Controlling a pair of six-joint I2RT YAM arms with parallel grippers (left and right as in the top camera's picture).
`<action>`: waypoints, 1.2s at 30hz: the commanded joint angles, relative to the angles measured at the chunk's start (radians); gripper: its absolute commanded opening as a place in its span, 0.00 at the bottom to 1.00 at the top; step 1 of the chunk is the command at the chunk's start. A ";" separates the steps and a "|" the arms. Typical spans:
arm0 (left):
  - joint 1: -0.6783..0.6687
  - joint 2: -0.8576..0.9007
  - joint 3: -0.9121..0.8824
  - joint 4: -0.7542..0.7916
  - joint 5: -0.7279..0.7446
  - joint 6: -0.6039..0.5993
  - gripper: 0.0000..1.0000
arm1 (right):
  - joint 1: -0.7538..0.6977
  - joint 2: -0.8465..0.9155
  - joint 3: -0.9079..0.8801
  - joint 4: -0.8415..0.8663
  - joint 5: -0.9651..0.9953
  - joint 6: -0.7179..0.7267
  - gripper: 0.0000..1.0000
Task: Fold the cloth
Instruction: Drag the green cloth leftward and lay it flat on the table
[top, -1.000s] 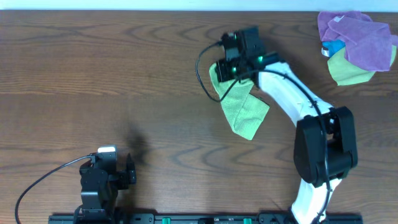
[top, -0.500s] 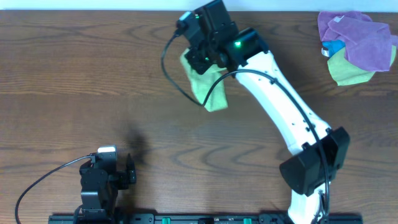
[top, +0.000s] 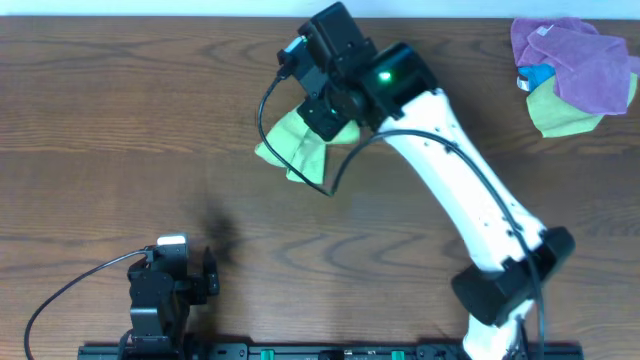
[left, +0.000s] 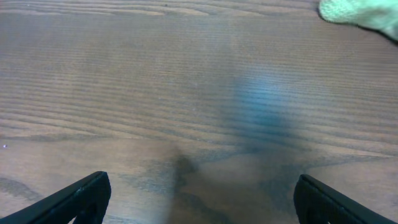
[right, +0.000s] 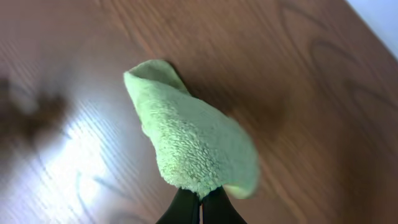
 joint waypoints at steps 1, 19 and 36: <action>0.007 0.000 -0.013 -0.025 -0.009 -0.003 0.95 | 0.004 -0.169 -0.045 -0.003 0.038 0.038 0.02; 0.007 0.000 -0.013 -0.026 -0.009 -0.003 0.95 | 0.026 -0.420 -0.391 0.129 0.013 0.078 0.01; 0.007 0.000 -0.013 -0.026 -0.009 -0.003 0.95 | -0.093 -0.062 -0.392 0.370 -0.023 0.050 0.99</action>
